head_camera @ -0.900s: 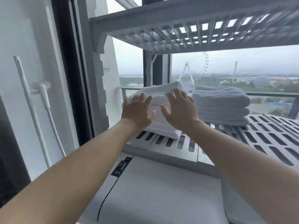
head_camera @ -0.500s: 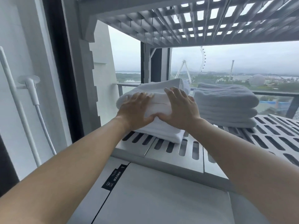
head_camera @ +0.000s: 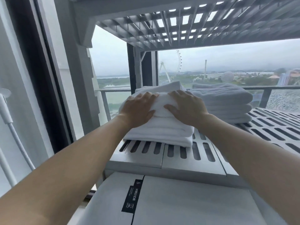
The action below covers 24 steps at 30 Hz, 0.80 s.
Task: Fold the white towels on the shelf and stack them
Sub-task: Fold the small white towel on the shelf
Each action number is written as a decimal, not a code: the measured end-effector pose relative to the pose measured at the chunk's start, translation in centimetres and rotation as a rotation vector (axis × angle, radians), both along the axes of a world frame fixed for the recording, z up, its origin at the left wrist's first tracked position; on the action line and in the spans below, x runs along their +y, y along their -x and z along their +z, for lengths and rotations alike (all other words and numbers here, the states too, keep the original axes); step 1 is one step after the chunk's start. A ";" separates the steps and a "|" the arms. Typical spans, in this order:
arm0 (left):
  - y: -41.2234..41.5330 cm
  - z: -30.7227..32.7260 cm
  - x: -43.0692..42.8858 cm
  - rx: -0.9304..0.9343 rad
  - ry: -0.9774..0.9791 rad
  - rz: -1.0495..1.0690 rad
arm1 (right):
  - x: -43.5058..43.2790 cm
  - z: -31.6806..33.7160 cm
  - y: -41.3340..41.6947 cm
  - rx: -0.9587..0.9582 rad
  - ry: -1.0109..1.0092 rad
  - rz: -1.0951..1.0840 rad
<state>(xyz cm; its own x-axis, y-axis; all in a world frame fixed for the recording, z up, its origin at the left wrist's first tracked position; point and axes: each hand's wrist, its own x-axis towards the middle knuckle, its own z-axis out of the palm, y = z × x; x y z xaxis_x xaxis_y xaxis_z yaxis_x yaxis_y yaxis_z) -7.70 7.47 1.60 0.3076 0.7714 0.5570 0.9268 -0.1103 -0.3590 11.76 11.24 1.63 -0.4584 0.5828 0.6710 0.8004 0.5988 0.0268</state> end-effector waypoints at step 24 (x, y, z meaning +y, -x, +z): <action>0.1 -1.0 1.4 -0.097 -0.072 -0.049 | -1.2 -2.1 3.6 0.034 -0.009 -0.184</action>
<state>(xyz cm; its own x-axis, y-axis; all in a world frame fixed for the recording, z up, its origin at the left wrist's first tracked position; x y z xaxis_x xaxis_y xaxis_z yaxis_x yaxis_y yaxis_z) -7.78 8.83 0.60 0.2859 0.7141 0.6390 0.9516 -0.1332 -0.2769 8.16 10.07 -0.45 -0.3214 0.6483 0.6902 0.8969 0.4422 0.0023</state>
